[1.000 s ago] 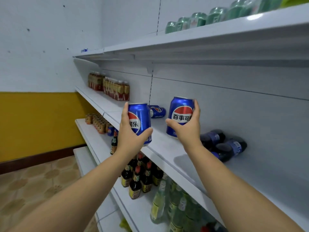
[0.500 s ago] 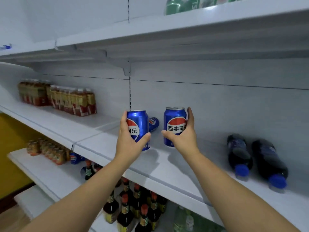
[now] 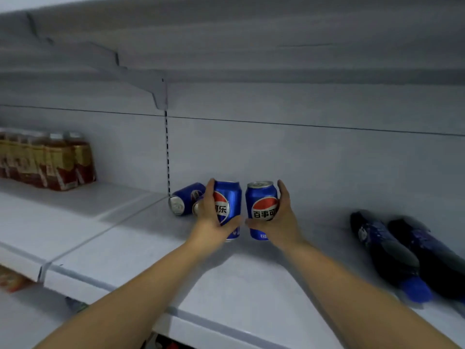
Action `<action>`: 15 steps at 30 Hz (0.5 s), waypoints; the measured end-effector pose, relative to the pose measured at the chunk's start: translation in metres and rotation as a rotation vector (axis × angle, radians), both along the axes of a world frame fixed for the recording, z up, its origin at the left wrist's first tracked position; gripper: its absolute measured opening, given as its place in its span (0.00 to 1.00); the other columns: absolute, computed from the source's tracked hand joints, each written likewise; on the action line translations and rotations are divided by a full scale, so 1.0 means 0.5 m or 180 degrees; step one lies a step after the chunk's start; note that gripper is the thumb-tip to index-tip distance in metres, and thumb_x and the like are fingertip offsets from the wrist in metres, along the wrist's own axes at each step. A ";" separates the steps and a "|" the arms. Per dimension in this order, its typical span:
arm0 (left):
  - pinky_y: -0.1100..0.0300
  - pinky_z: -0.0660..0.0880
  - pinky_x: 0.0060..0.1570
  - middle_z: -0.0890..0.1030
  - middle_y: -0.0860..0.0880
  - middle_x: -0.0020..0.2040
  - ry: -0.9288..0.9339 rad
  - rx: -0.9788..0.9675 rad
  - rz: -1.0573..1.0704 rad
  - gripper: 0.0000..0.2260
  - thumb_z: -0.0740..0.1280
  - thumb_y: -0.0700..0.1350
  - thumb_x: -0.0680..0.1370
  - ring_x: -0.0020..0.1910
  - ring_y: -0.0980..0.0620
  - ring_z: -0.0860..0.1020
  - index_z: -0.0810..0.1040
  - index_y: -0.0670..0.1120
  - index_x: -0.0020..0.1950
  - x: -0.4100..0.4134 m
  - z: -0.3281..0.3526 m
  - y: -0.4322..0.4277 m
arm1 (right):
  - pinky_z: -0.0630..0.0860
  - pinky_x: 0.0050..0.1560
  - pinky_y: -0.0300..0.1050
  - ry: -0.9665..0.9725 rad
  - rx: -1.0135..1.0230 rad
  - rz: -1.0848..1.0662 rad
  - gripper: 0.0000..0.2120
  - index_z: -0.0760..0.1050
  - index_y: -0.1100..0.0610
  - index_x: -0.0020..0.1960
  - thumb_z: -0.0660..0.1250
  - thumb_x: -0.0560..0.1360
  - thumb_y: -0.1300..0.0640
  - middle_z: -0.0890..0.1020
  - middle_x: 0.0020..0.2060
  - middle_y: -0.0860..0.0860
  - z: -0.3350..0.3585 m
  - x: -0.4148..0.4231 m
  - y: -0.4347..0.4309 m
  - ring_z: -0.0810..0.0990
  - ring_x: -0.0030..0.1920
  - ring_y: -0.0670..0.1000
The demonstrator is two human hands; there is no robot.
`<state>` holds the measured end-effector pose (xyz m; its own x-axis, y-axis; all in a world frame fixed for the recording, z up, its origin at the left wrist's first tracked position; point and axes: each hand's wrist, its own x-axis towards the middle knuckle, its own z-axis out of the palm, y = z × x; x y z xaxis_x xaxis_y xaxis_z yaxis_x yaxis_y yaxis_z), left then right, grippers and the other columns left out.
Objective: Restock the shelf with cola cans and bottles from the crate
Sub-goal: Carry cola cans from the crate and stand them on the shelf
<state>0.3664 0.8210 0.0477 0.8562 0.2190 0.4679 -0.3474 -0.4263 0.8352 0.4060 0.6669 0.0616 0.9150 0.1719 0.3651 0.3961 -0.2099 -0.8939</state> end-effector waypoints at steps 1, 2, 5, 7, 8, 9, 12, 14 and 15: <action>0.59 0.67 0.62 0.61 0.49 0.70 0.0025 0.0119 -0.0027 0.44 0.73 0.42 0.72 0.65 0.54 0.66 0.45 0.56 0.76 0.012 -0.001 0.000 | 0.75 0.51 0.42 -0.0004 -0.0002 -0.0042 0.55 0.45 0.46 0.76 0.77 0.62 0.66 0.74 0.57 0.48 -0.007 0.011 0.005 0.77 0.52 0.47; 0.61 0.65 0.61 0.60 0.48 0.70 0.0055 0.0255 -0.0011 0.43 0.72 0.42 0.72 0.64 0.56 0.64 0.45 0.54 0.76 0.022 -0.001 -0.001 | 0.75 0.51 0.42 -0.0005 0.0017 -0.0098 0.56 0.45 0.47 0.76 0.77 0.62 0.66 0.75 0.58 0.48 -0.014 0.021 0.008 0.77 0.53 0.47; 0.60 0.63 0.62 0.60 0.46 0.71 0.0045 0.0450 0.0099 0.42 0.72 0.44 0.72 0.67 0.51 0.64 0.46 0.51 0.76 0.052 -0.005 -0.006 | 0.73 0.47 0.33 -0.0002 0.0041 -0.0219 0.56 0.44 0.47 0.76 0.78 0.63 0.65 0.74 0.59 0.47 -0.035 0.038 0.016 0.76 0.53 0.45; 0.63 0.61 0.61 0.60 0.45 0.72 0.0053 0.0491 0.0060 0.42 0.72 0.44 0.73 0.69 0.49 0.64 0.46 0.50 0.76 0.071 -0.012 -0.010 | 0.71 0.47 0.30 0.0003 0.0018 -0.0259 0.56 0.43 0.47 0.76 0.78 0.63 0.64 0.73 0.58 0.44 -0.043 0.038 0.015 0.75 0.54 0.43; 0.64 0.60 0.61 0.60 0.45 0.72 0.0077 0.0516 0.0029 0.42 0.72 0.44 0.72 0.69 0.49 0.63 0.47 0.49 0.76 0.080 -0.015 -0.011 | 0.72 0.49 0.31 0.0017 0.0011 -0.0270 0.55 0.43 0.47 0.76 0.77 0.63 0.64 0.72 0.58 0.43 -0.047 0.038 0.013 0.75 0.55 0.43; 0.64 0.60 0.61 0.60 0.45 0.72 0.0097 0.0520 -0.0013 0.42 0.72 0.45 0.72 0.69 0.50 0.63 0.46 0.50 0.76 0.087 -0.018 -0.011 | 0.73 0.53 0.35 0.0020 0.0007 -0.0268 0.55 0.44 0.48 0.76 0.77 0.64 0.64 0.72 0.58 0.42 -0.050 0.039 0.010 0.75 0.56 0.43; 0.63 0.61 0.61 0.60 0.45 0.72 0.0112 0.0727 -0.0111 0.43 0.72 0.47 0.73 0.69 0.49 0.64 0.44 0.51 0.76 0.095 -0.023 -0.008 | 0.74 0.60 0.42 -0.0013 -0.0048 -0.0258 0.52 0.49 0.51 0.75 0.78 0.63 0.65 0.74 0.60 0.44 -0.059 0.044 0.000 0.76 0.58 0.42; 0.61 0.63 0.62 0.61 0.45 0.71 0.0086 0.0994 -0.0069 0.44 0.71 0.49 0.73 0.68 0.48 0.65 0.43 0.51 0.77 0.092 -0.029 -0.002 | 0.74 0.61 0.42 0.0010 -0.0130 -0.0271 0.51 0.49 0.52 0.75 0.78 0.63 0.66 0.74 0.61 0.45 -0.060 0.042 -0.005 0.75 0.59 0.42; 0.60 0.64 0.62 0.61 0.45 0.72 0.0085 0.1043 -0.0065 0.45 0.71 0.49 0.73 0.68 0.48 0.65 0.42 0.51 0.76 0.088 -0.030 0.002 | 0.74 0.61 0.41 0.0034 -0.0179 -0.0279 0.52 0.48 0.52 0.75 0.77 0.63 0.66 0.73 0.62 0.46 -0.058 0.041 -0.007 0.75 0.60 0.43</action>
